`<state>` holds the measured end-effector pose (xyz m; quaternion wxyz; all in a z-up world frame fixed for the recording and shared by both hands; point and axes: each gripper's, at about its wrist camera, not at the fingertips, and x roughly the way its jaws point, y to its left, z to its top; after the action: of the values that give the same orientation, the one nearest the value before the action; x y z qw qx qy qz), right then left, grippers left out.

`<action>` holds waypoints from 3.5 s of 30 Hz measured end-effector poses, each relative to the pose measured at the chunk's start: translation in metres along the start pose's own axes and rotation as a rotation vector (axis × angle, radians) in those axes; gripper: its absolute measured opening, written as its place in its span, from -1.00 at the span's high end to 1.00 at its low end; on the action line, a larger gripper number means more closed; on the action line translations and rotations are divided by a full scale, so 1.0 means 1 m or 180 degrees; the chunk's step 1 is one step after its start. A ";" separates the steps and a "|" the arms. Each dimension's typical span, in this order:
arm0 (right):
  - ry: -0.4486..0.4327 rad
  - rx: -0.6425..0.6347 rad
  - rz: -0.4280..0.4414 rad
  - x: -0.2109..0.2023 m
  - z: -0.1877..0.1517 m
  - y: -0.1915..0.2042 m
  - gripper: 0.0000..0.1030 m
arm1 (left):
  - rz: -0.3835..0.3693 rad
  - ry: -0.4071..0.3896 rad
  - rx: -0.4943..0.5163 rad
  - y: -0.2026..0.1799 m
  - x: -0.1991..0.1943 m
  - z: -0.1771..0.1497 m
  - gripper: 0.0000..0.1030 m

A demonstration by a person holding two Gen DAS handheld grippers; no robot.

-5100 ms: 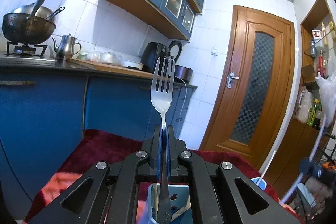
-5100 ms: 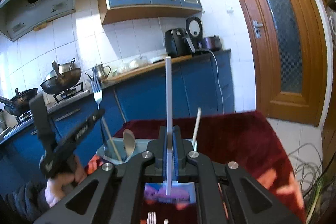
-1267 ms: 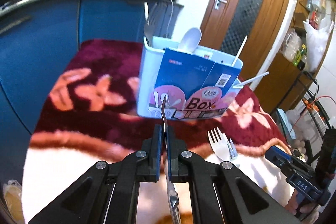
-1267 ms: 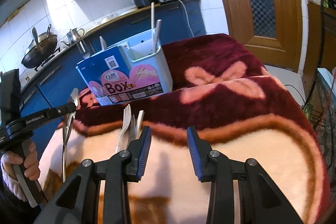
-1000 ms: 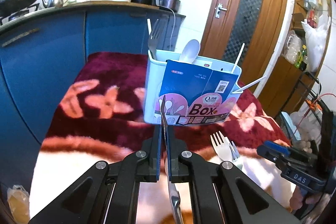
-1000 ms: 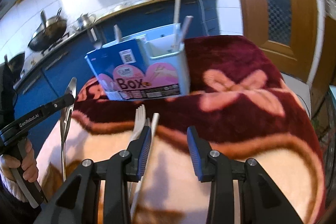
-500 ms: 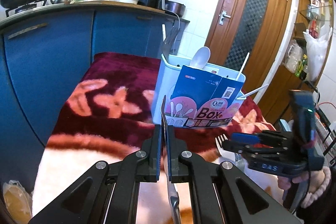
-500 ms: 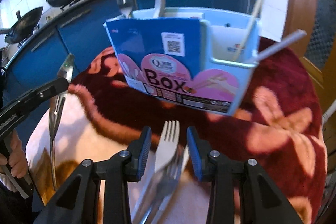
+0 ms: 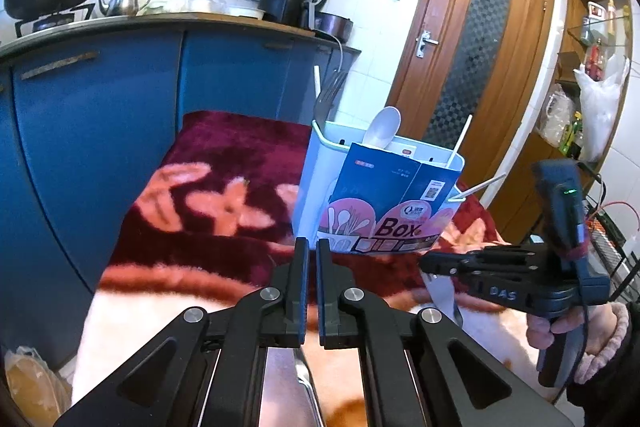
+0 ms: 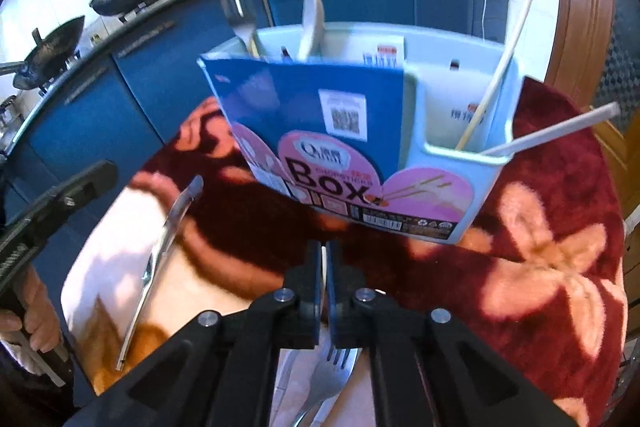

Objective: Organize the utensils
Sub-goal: 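Lift the metal knife and white fork up over the Box holder with both grippers, then lower the white fork into the Box holder and open the right gripper while the left holds the knife above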

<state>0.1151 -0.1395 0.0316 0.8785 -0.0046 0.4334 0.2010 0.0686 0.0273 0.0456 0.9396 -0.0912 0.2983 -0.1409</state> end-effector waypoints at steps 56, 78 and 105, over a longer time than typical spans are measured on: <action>-0.1598 0.0330 -0.0259 -0.126 -0.031 0.015 0.93 | -0.0206 -0.0525 -0.0203 -0.008 -0.024 0.029 0.66; -0.1906 0.0298 -0.0569 -0.151 0.010 -0.015 0.93 | 0.0083 -0.1841 -0.0005 -0.032 0.019 0.117 0.65; -0.2136 -0.0034 -0.1384 -0.113 0.084 -0.024 0.93 | 0.0293 -0.1746 0.0057 -0.030 0.074 0.091 0.65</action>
<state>0.1261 -0.1852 0.1663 0.9933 -0.0349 0.1103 0.0030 0.1733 -0.0165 0.0866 0.9914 -0.1041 0.0353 -0.0707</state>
